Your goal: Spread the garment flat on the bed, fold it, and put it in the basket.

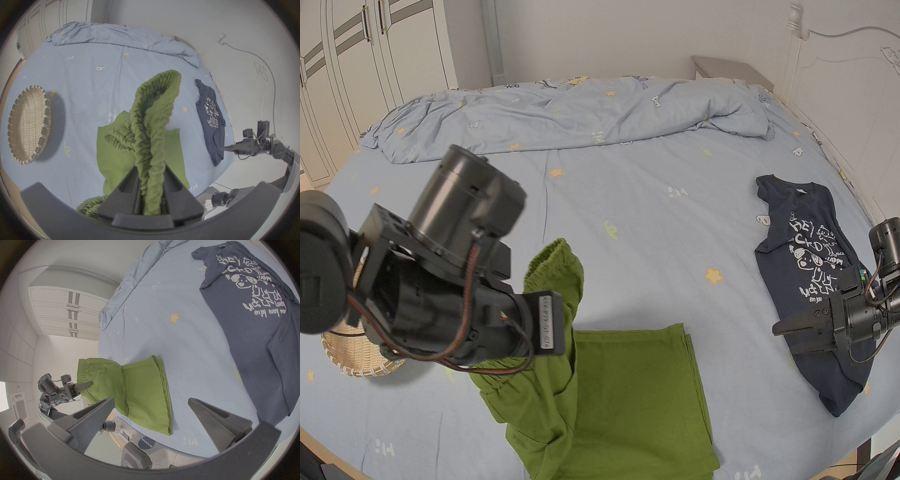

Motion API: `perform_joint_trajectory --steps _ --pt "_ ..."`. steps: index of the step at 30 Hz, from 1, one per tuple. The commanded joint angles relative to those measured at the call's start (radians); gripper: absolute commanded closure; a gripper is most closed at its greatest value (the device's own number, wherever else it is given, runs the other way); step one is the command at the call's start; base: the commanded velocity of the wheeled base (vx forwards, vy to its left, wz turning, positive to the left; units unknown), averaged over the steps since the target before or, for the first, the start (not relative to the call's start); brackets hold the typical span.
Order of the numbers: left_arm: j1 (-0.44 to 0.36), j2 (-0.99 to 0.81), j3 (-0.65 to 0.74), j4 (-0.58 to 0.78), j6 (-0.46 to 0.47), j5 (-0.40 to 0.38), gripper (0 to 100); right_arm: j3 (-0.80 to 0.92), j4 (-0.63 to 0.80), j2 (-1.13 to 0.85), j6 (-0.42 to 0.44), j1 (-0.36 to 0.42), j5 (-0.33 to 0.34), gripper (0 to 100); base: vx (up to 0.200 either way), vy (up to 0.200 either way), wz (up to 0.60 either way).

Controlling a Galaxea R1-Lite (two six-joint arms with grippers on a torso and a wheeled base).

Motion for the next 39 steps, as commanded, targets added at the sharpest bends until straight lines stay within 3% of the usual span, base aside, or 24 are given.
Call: perform_joint_trajectory --steps 1,24,25,31,39 --pt "-0.053 0.086 -0.022 -0.004 -0.006 0.008 100 0.002 0.000 0.005 -0.001 0.000 -0.003 0 0.000 0.000 0.00" --pt "-0.188 0.282 -0.083 -0.140 -0.052 0.038 100 0.003 -0.001 0.013 -0.002 -0.002 -0.004 0 0.000 0.000 0.00" --pt "-0.188 0.282 -0.083 -0.140 -0.052 0.038 0 0.003 -0.001 0.013 -0.002 -0.002 -0.004 0 0.000 0.000 0.00" --pt "-0.199 0.318 -0.066 -0.317 -0.124 0.047 0 0.003 -0.001 0.013 -0.006 -0.002 -0.004 0 0.000 0.000 0.00" --pt "-0.182 0.290 -0.048 -0.332 -0.158 0.047 0 0.003 -0.001 0.014 -0.006 -0.002 -0.004 0 0.000 0.000 0.00"
